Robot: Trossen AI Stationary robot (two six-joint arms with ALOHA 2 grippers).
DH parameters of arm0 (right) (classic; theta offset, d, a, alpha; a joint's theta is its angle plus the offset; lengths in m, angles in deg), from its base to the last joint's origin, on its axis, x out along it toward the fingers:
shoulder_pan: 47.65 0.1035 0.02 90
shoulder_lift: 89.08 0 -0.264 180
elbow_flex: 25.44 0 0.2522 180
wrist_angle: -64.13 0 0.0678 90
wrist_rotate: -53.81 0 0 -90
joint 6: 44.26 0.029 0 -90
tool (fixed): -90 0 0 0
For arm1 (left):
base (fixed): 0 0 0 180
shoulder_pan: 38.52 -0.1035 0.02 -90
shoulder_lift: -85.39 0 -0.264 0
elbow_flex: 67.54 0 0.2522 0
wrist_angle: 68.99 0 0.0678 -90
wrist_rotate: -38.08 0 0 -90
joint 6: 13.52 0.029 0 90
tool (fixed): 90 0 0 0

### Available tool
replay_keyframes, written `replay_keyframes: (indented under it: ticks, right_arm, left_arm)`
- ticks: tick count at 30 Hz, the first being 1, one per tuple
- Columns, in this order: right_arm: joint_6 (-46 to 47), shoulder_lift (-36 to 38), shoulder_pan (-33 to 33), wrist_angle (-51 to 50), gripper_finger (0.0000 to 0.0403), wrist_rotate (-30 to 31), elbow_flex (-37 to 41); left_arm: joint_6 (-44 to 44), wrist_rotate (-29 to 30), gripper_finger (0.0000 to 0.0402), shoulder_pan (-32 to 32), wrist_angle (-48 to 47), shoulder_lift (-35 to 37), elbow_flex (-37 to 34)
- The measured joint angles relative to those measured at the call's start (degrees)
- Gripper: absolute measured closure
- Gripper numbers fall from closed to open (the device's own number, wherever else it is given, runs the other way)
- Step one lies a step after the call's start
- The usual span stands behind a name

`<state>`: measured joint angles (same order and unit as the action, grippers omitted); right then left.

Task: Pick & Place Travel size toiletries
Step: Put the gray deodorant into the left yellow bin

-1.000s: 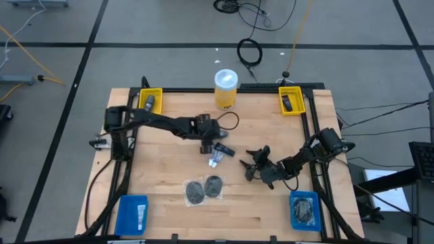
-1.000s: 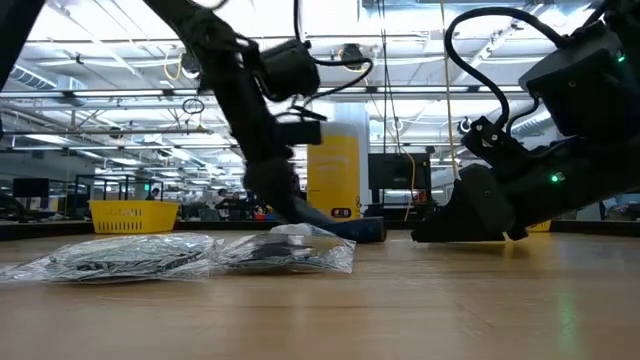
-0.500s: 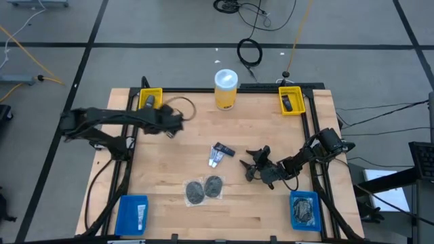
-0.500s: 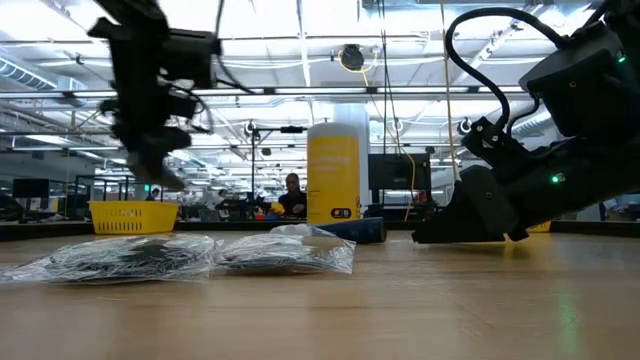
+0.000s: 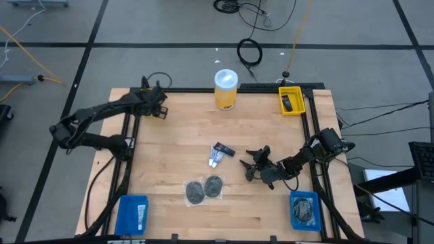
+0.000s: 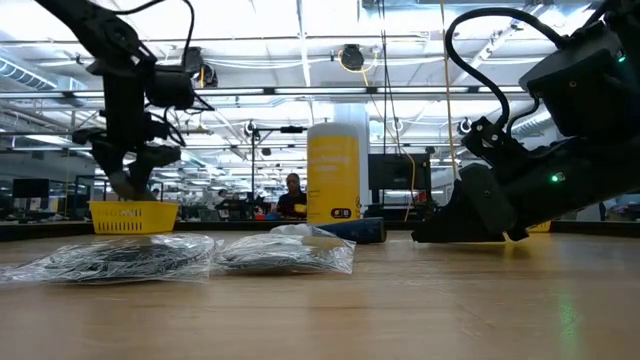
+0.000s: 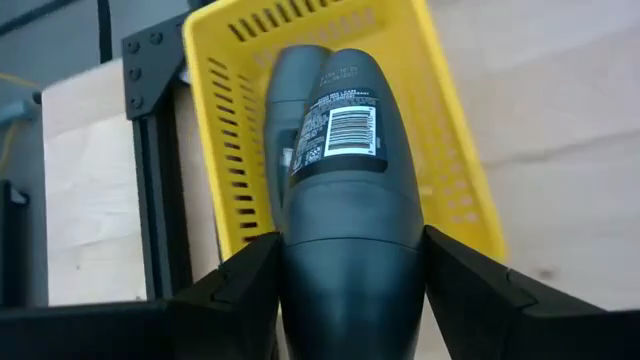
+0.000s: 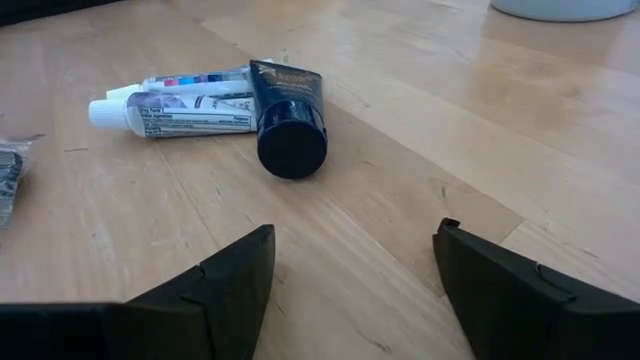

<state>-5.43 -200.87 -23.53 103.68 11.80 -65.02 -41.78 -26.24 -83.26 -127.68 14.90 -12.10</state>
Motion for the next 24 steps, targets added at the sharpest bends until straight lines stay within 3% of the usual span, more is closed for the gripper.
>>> replay_keyframes:
  ticks: [5,12,19,24]
  right_arm:
    - [0.2,0.0,0.0,0.0,0.0138,0.0,0.0]
    - [0.4,0.0,0.0,0.0,0.0138,0.0,0.0]
    - [0.8,0.0,0.0,0.0,0.0138,0.0,0.0]
    - [1.0,0.0,0.2,0.0,0.0138,0.0,0.0]
  left_arm:
    - [2.3,-4.8,0.0195,-5.6,2.1,0.0,0.0]
    - [4.1,-10.6,0.0194,-6.4,6.3,0.0,0.0]
    - [4.3,-10.2,0.0187,-6.9,6.2,0.0,0.0]
    - [5.6,-10.7,0.0146,-8.5,8.4,0.0,-1.7]
